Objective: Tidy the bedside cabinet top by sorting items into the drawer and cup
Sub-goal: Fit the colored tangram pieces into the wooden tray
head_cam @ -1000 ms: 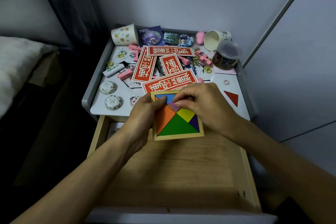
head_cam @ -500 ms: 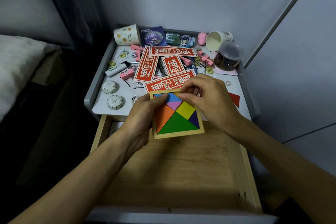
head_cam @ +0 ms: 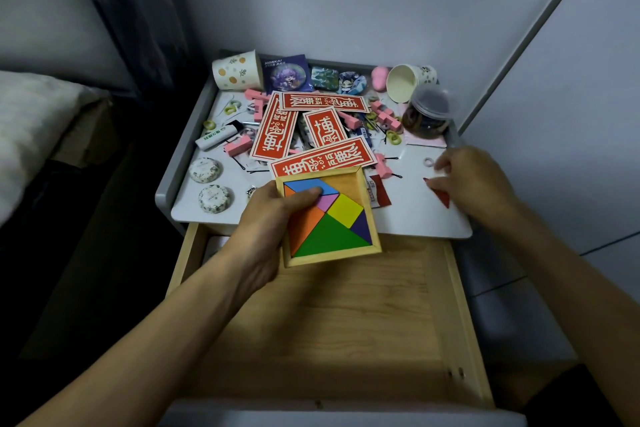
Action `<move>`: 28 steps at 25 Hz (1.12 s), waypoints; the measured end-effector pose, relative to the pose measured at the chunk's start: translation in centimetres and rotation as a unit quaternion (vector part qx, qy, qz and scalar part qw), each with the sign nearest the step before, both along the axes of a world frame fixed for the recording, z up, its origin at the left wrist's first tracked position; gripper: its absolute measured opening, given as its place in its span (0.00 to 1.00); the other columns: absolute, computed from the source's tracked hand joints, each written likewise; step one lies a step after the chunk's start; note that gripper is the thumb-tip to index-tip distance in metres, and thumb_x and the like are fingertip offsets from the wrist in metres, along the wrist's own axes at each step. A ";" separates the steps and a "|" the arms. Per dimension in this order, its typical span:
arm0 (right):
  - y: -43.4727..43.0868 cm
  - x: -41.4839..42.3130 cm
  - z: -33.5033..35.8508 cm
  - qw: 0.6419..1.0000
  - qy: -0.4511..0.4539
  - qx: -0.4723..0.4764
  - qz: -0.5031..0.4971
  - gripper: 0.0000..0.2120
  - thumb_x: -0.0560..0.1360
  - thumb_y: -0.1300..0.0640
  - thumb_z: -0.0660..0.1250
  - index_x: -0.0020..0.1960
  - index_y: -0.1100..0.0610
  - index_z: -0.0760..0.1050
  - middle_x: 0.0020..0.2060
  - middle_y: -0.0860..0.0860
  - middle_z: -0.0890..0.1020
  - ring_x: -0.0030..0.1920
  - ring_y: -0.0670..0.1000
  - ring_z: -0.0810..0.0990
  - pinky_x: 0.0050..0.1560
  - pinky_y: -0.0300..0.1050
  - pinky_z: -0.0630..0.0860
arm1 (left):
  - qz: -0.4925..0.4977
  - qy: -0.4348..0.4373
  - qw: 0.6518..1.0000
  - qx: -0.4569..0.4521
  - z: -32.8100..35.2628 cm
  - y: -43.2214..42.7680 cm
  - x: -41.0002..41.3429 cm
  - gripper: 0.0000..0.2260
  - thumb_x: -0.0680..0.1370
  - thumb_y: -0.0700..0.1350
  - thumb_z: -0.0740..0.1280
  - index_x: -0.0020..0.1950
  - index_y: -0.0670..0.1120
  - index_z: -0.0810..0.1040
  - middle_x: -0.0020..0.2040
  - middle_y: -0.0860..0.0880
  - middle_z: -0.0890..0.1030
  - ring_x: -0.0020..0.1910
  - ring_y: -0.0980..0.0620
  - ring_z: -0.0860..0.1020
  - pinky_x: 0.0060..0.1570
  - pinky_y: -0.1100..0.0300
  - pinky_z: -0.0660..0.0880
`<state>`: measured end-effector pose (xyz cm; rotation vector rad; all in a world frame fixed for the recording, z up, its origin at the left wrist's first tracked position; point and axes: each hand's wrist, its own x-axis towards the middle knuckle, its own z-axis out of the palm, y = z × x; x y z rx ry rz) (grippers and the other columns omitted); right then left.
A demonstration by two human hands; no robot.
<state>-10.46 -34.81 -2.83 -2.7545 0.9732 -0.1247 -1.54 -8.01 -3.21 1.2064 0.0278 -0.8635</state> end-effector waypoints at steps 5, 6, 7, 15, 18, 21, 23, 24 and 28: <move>-0.7 -0.3 -0.5 0.997 0.071 0.008 -0.009 0.13 0.70 0.58 0.75 0.53 0.61 0.81 0.47 0.58 0.82 0.45 0.54 0.77 0.44 0.45 0.72 | -0.003 -0.031 1.000 0.002 0.3 -0.2 -0.3 0.17 0.71 0.33 0.74 0.59 0.39 0.79 0.48 0.41 0.86 0.43 0.44 0.86 0.36 0.57 0.81; -0.6 -0.2 -0.5 0.997 0.082 0.008 -0.007 0.12 0.70 0.58 0.75 0.52 0.61 0.81 0.45 0.58 0.82 0.45 0.54 0.78 0.44 0.46 0.73 | 0.000 -0.032 0.999 0.007 0.3 -0.2 -0.3 0.18 0.70 0.32 0.74 0.58 0.39 0.79 0.48 0.41 0.86 0.43 0.44 0.86 0.36 0.56 0.81; -0.5 -0.1 -0.4 0.995 0.103 0.004 -0.007 0.12 0.71 0.57 0.75 0.51 0.61 0.81 0.45 0.57 0.82 0.45 0.54 0.78 0.43 0.46 0.74 | 0.002 -0.034 0.999 0.014 0.2 -0.2 -0.3 0.18 0.69 0.31 0.74 0.58 0.39 0.79 0.48 0.41 0.86 0.43 0.44 0.86 0.36 0.56 0.82; 4.7 0.8 3.0 0.938 -0.217 0.244 0.120 0.04 0.75 0.59 0.70 0.45 0.50 0.77 0.37 0.46 0.82 0.35 0.42 0.81 0.34 0.34 0.76 | -0.005 -0.064 0.996 0.063 -0.3 -0.4 -0.2 0.21 0.68 0.32 0.76 0.59 0.42 0.77 0.49 0.44 0.86 0.46 0.45 0.85 0.47 0.49 0.83; 8.1 1.5 2.8 0.908 -0.226 0.298 0.188 0.05 0.73 0.61 0.73 0.46 0.53 0.79 0.37 0.47 0.82 0.36 0.41 0.81 0.37 0.33 0.76 | -0.016 -0.085 0.994 0.072 -0.3 -0.6 -0.4 0.22 0.68 0.33 0.77 0.60 0.44 0.77 0.49 0.46 0.86 0.47 0.46 0.85 0.49 0.49 0.82; 9.2 2.0 1.9 0.934 -0.186 0.234 0.195 0.05 0.70 0.59 0.76 0.44 0.53 0.81 0.38 0.45 0.82 0.38 0.42 0.79 0.39 0.35 0.76 | -0.018 -0.095 0.993 0.072 -0.3 -0.6 -0.5 0.23 0.68 0.33 0.77 0.60 0.44 0.76 0.49 0.47 0.86 0.47 0.46 0.85 0.50 0.48 0.82; 9.3 2.2 1.5 0.940 -0.178 0.199 0.213 0.06 0.69 0.58 0.77 0.45 0.54 0.81 0.39 0.43 0.79 0.38 0.42 0.76 0.39 0.34 0.73 | -0.017 -0.090 0.994 0.065 -0.3 -0.4 -0.4 0.23 0.69 0.33 0.76 0.61 0.44 0.76 0.50 0.46 0.86 0.47 0.47 0.85 0.48 0.50 0.82; 9.3 2.3 1.4 0.944 -0.178 0.173 0.218 0.08 0.69 0.57 0.77 0.46 0.54 0.81 0.41 0.42 0.76 0.38 0.41 0.74 0.39 0.33 0.70 | -0.016 -0.086 0.994 0.062 -0.4 -0.4 -0.2 0.23 0.69 0.33 0.76 0.61 0.44 0.76 0.50 0.47 0.86 0.46 0.47 0.85 0.47 0.52 0.83; 9.1 2.5 1.0 0.947 -0.183 0.217 0.150 0.12 0.72 0.52 0.74 0.52 0.52 0.77 0.44 0.41 0.75 0.38 0.40 0.76 0.34 0.30 0.71 | -0.010 -0.082 0.995 0.050 -0.5 -0.3 -0.1 0.21 0.69 0.32 0.76 0.59 0.43 0.77 0.48 0.46 0.86 0.46 0.47 0.85 0.44 0.53 0.83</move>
